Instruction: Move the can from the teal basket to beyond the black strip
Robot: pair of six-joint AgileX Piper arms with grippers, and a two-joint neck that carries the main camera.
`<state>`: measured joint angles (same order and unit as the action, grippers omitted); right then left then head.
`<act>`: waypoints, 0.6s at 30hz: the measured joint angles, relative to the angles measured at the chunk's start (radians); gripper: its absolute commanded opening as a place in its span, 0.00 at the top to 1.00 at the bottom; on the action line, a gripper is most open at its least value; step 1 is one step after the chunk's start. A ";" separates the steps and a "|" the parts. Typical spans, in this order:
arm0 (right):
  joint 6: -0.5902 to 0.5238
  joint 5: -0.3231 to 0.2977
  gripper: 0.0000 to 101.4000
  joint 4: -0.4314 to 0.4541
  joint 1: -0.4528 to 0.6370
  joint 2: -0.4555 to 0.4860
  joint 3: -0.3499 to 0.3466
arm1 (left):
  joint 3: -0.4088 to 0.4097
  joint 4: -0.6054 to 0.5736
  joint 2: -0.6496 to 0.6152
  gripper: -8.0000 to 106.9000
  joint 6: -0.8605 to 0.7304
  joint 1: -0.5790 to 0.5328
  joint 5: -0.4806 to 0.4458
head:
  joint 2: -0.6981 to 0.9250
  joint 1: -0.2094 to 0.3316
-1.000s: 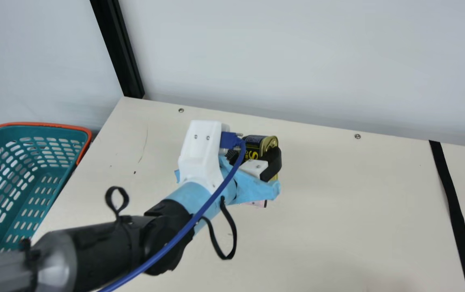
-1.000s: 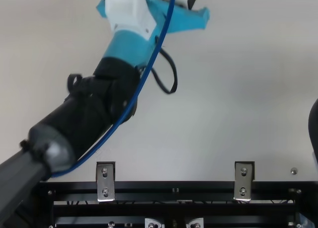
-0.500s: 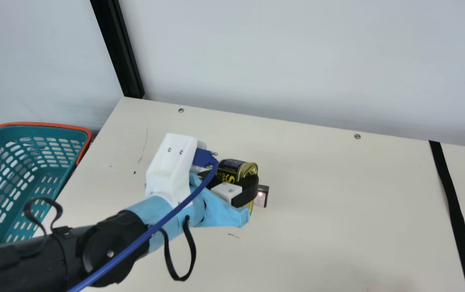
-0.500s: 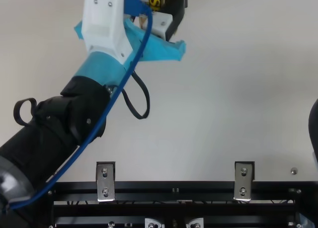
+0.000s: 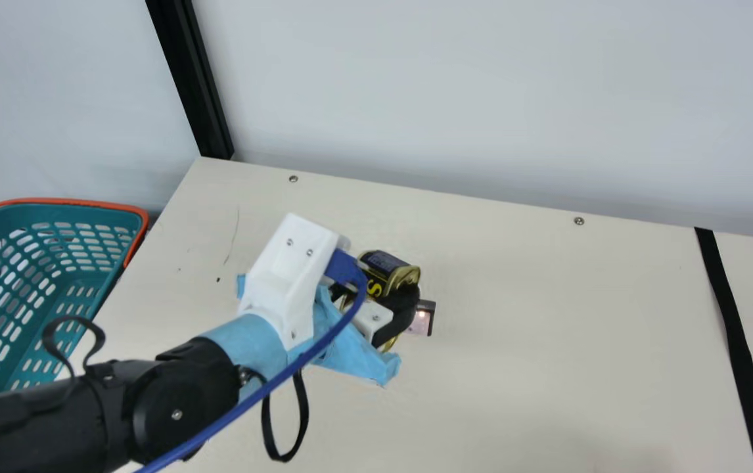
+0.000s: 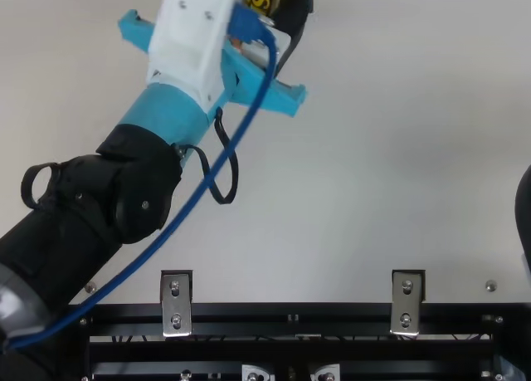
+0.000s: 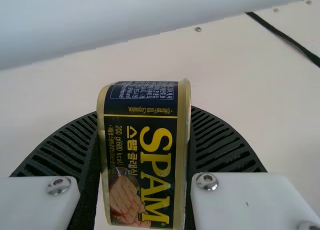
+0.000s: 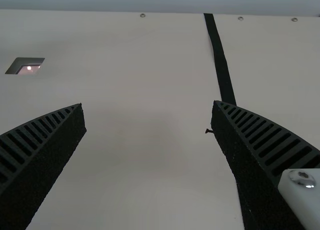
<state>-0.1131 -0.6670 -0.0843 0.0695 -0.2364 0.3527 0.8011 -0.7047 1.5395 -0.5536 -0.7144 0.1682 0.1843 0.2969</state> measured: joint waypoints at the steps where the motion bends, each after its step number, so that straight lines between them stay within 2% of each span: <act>1: 0.000 0.000 0.00 0.000 0.000 0.000 0.000 | 0.005 0.016 -0.006 0.84 -0.026 0.003 -0.009 | 0.000 -0.005; 10: 0.000 0.000 0.00 0.000 0.000 0.000 0.000 | 0.082 0.202 -0.053 0.84 -0.173 0.013 -0.191 | 0.005 0.000; 18: 0.000 0.000 0.00 0.000 0.000 0.000 0.000 | 0.186 0.392 -0.071 0.84 -0.093 -0.035 -0.424 | 0.000 0.000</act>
<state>-0.1131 -0.6670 -0.0843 0.0695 -0.2364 0.3527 0.9871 -0.3130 1.4690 -0.6463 -0.7493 -0.2554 0.1843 0.2969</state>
